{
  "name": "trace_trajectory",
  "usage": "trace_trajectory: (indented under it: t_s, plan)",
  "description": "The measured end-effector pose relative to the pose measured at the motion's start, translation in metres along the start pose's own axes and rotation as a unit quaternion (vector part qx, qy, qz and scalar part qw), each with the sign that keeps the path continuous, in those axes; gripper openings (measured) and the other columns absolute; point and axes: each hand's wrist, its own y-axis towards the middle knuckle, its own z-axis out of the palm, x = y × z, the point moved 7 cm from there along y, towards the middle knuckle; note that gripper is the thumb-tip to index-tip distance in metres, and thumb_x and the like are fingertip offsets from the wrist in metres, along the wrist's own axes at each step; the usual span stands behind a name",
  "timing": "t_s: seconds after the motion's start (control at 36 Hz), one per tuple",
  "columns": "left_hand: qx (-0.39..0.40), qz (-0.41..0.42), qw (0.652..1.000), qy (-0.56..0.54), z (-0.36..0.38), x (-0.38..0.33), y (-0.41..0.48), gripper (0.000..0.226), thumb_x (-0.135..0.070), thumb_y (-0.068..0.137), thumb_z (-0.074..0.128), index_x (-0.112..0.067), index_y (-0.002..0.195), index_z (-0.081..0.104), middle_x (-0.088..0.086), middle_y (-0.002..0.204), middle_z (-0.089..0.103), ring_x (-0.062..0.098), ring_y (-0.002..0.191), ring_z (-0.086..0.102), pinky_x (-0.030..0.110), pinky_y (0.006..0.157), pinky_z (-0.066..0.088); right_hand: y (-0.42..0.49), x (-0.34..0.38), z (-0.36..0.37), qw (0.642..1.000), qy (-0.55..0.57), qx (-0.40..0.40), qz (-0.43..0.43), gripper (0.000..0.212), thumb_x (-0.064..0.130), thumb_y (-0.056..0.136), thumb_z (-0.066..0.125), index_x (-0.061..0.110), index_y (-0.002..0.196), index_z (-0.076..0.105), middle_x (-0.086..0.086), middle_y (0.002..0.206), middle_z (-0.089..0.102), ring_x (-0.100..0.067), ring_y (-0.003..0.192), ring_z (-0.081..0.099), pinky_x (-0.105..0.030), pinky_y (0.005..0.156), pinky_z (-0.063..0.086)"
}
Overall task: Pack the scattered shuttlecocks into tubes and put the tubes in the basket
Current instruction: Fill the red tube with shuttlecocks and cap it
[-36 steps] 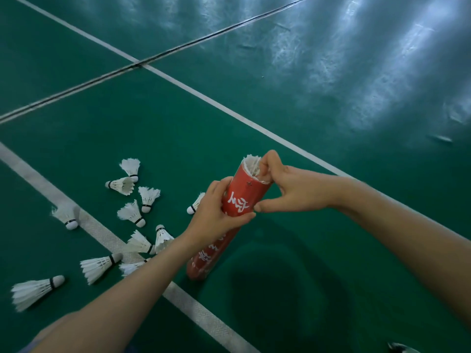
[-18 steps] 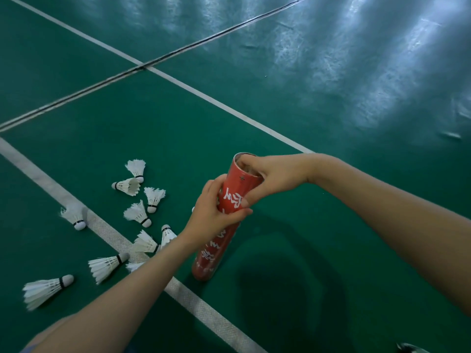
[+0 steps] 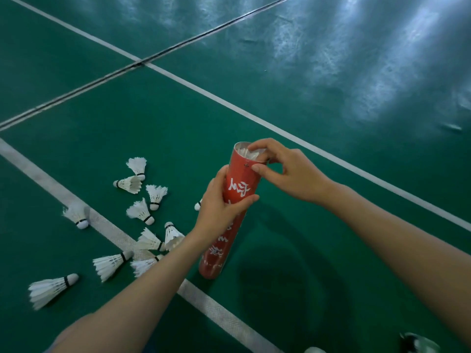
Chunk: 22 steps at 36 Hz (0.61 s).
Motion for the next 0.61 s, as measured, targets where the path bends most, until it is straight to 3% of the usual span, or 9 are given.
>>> trace_trajectory:
  t_s: [0.06, 0.11, 0.17, 0.19, 0.25, 0.31, 0.36, 0.42, 0.61]
  plan:
    - [0.027, -0.006, 1.000, 0.001, 0.021, -0.003, -0.001, 0.074, -0.056, 0.062, 0.080, -0.042, 0.127, 0.044, -0.004, 0.110, 0.062, 0.014, 0.096, 0.064, 0.041, 0.085, 0.055, -0.017, -0.005, -0.012, 0.999, -0.037, -0.005, 0.024, 0.031, 0.014, 0.094, 0.057, 0.014, 0.123, 0.049, 0.001, 0.096, 0.071, 0.005, 0.061, 0.059, -0.010, 0.070, 0.044]
    - [0.061, -0.007, 0.998, 0.007, 0.045, -0.007, -0.003, 0.082, -0.060, 0.059, 0.079, -0.041, 0.130, 0.044, -0.002, 0.110, 0.060, 0.015, 0.096, 0.063, 0.042, 0.086, 0.054, -0.040, -0.014, -0.027, 0.996, -0.057, -0.012, 0.063, 0.030, 0.015, 0.095, 0.054, 0.018, 0.124, 0.047, 0.000, 0.100, 0.072, -0.004, 0.055, 0.059, -0.016, 0.066, 0.044]
    - [0.099, 0.000, 0.995, 0.029, 0.069, -0.017, -0.008, 0.085, -0.058, 0.058, 0.080, -0.039, 0.133, 0.044, -0.003, 0.111, 0.058, 0.014, 0.098, 0.061, 0.041, 0.088, 0.053, -0.067, -0.027, -0.040, 0.990, -0.070, -0.018, 0.119, 0.030, 0.018, 0.096, 0.052, 0.024, 0.124, 0.046, 0.005, 0.105, 0.072, -0.027, 0.078, 0.066, -0.034, 0.082, 0.048]
    - [0.119, 0.006, 0.992, 0.046, 0.081, -0.024, -0.011, 0.085, -0.055, 0.060, 0.081, -0.039, 0.134, 0.043, -0.003, 0.111, 0.057, 0.015, 0.099, 0.060, 0.040, 0.090, 0.051, -0.081, -0.033, -0.047, 0.986, -0.073, -0.025, 0.145, 0.031, 0.018, 0.096, 0.051, 0.025, 0.126, 0.046, 0.005, 0.110, 0.071, -0.030, 0.090, 0.065, -0.036, 0.087, 0.047]
    - [0.154, 0.023, 0.984, 0.086, 0.105, -0.039, -0.019, 0.085, -0.050, 0.062, 0.081, -0.037, 0.136, 0.041, -0.002, 0.112, 0.055, 0.017, 0.100, 0.057, 0.040, 0.091, 0.049, -0.112, -0.043, -0.061, 0.979, -0.052, -0.060, 0.189, 0.035, 0.014, 0.095, 0.052, 0.023, 0.128, 0.046, 0.004, 0.117, 0.066, -0.017, 0.100, 0.063, -0.023, 0.092, 0.046]
    - [0.188, 0.033, 0.974, 0.124, 0.126, -0.052, -0.031, 0.085, -0.046, 0.066, 0.080, -0.035, 0.139, 0.039, 0.000, 0.113, 0.052, 0.020, 0.100, 0.057, 0.039, 0.091, 0.048, -0.144, -0.047, -0.075, 0.967, -0.044, -0.109, 0.228, 0.038, 0.012, 0.094, 0.054, 0.018, 0.130, 0.044, 0.006, 0.115, 0.062, -0.008, 0.100, 0.058, -0.014, 0.088, 0.043]
    - [0.219, 0.036, 0.960, 0.169, 0.143, -0.057, -0.046, 0.086, -0.045, 0.068, 0.079, -0.035, 0.142, 0.035, 0.002, 0.114, 0.049, 0.023, 0.100, 0.057, 0.040, 0.091, 0.047, -0.177, -0.053, -0.088, 0.949, -0.041, -0.155, 0.272, 0.040, 0.013, 0.093, 0.057, 0.013, 0.130, 0.043, 0.005, 0.112, 0.059, -0.008, 0.102, 0.056, -0.021, 0.088, 0.044]
    - [0.244, 0.050, 0.943, 0.221, 0.155, -0.058, -0.062, 0.086, -0.046, 0.069, 0.078, -0.036, 0.142, 0.034, 0.004, 0.114, 0.048, 0.027, 0.102, 0.056, 0.041, 0.093, 0.046, -0.210, -0.063, -0.095, 0.926, -0.036, -0.181, 0.330, 0.039, 0.014, 0.092, 0.057, 0.011, 0.129, 0.044, 0.002, 0.113, 0.060, -0.009, 0.101, 0.055, -0.020, 0.086, 0.040]
    - [0.320, 0.083, 0.861, 0.387, 0.172, -0.033, -0.110, 0.082, -0.053, 0.074, 0.069, -0.037, 0.144, 0.029, 0.008, 0.116, 0.047, 0.031, 0.106, 0.051, 0.040, 0.093, 0.040, -0.296, -0.105, -0.071, 0.869, 0.006, -0.164, 0.466, 0.030, 0.020, 0.098, 0.047, 0.012, 0.127, 0.045, 0.000, 0.120, 0.056, -0.016, 0.101, 0.053, -0.025, 0.079, 0.038]
